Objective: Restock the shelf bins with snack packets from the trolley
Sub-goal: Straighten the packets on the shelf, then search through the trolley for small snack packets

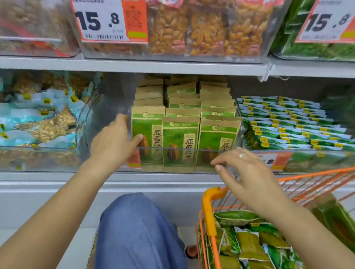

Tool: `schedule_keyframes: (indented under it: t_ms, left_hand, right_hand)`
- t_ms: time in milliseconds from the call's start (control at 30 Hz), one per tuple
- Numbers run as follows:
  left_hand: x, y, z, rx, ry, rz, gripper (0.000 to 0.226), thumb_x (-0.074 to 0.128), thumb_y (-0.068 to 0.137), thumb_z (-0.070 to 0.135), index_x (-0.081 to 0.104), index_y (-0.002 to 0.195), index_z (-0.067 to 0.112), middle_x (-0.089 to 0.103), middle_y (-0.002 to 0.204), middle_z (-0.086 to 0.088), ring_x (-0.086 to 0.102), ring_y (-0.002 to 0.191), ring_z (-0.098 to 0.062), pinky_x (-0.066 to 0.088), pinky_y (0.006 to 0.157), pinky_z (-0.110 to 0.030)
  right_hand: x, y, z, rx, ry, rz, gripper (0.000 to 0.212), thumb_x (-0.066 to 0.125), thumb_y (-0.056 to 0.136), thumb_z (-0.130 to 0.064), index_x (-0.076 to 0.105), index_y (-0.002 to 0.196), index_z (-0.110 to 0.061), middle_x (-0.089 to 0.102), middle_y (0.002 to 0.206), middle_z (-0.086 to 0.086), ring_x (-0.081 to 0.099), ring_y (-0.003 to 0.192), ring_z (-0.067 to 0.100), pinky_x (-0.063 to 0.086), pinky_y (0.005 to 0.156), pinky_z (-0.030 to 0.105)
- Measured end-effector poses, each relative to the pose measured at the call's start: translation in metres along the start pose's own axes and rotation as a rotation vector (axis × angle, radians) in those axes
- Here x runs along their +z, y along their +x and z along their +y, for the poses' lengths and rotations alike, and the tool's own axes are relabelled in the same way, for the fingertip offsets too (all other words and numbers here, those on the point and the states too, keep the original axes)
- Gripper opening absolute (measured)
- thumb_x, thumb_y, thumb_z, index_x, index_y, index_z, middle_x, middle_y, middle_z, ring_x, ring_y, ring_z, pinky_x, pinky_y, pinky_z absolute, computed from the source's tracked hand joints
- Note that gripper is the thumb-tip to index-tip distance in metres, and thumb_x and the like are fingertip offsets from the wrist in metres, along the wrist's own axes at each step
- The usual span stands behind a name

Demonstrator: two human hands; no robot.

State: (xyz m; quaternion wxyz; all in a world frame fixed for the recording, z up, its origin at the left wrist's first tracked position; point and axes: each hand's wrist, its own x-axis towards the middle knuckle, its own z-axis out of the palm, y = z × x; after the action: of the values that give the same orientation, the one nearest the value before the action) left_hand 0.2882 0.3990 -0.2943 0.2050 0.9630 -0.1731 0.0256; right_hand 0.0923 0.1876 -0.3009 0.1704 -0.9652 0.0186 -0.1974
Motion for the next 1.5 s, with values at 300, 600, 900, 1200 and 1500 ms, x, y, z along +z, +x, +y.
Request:
schedule_keyframes:
  t_ms: [300, 600, 900, 1200, 1500]
  left_hand:
    - [0.028, -0.103, 0.089, 0.799, -0.354, 0.218, 0.020, 0.053, 0.090, 0.017, 0.069, 0.100, 0.010, 0.061, 0.119, -0.007, 0.051, 0.114, -0.024, 0.028, 0.102, -0.017]
    - [0.075, -0.139, 0.123, 0.964, 0.054, -0.328, 0.029, 0.040, 0.096, 0.048, 0.058, 0.114, 0.033, 0.067, 0.107, 0.011, 0.062, 0.098, -0.012, 0.048, 0.075, -0.030]
    - [0.071, -0.144, 0.122, 0.829, -0.488, -0.262, 0.045, 0.033, 0.096, 0.056, 0.060, 0.121, 0.030, 0.063, 0.115, 0.018, 0.052, 0.104, 0.004, 0.040, 0.089, -0.015]
    - [0.062, -0.143, 0.174, 0.304, -0.995, -0.488, 0.028, 0.062, 0.079, 0.050, 0.068, 0.076, 0.022, 0.066, 0.068, 0.006, 0.062, 0.065, -0.005, 0.051, 0.060, -0.014]
    - [0.054, -0.111, 0.205, 0.312, -0.988, -0.481, 0.025, 0.070, 0.074, 0.045, 0.073, 0.087, 0.025, 0.073, 0.086, -0.004, 0.068, 0.086, -0.026, 0.059, 0.075, -0.043]
  right_hand:
    - [-0.038, -0.087, 0.058, 0.209, -0.162, -0.343, 0.035, 0.043, 0.094, -0.051, 0.066, 0.108, -0.028, 0.068, 0.077, -0.013, 0.063, 0.068, 0.009, 0.051, 0.062, 0.028]
    - [0.012, -0.122, 0.022, 0.266, 0.044, -0.928, 0.029, 0.054, 0.093, -0.046, 0.068, 0.105, -0.023, 0.070, 0.096, -0.002, 0.061, 0.085, 0.015, 0.036, 0.063, 0.025]
    - [-0.044, -0.095, 0.044, 0.841, 0.832, -0.478, 0.011, 0.068, 0.086, -0.011, 0.066, 0.097, -0.013, 0.069, 0.069, 0.005, 0.068, 0.060, 0.015, 0.056, 0.062, 0.023]
    - [-0.079, -0.087, 0.058, 1.039, 1.308, 0.025, 0.053, 0.053, 0.078, -0.054, 0.065, 0.103, -0.009, 0.059, 0.058, 0.004, 0.055, 0.046, 0.014, 0.052, 0.049, 0.025]
    - [-0.086, -0.064, 0.067, 0.665, 0.960, 0.065, 0.032, 0.073, 0.072, -0.042, 0.073, 0.092, -0.016, 0.068, 0.074, 0.001, 0.062, 0.065, 0.009, 0.048, 0.058, 0.020]
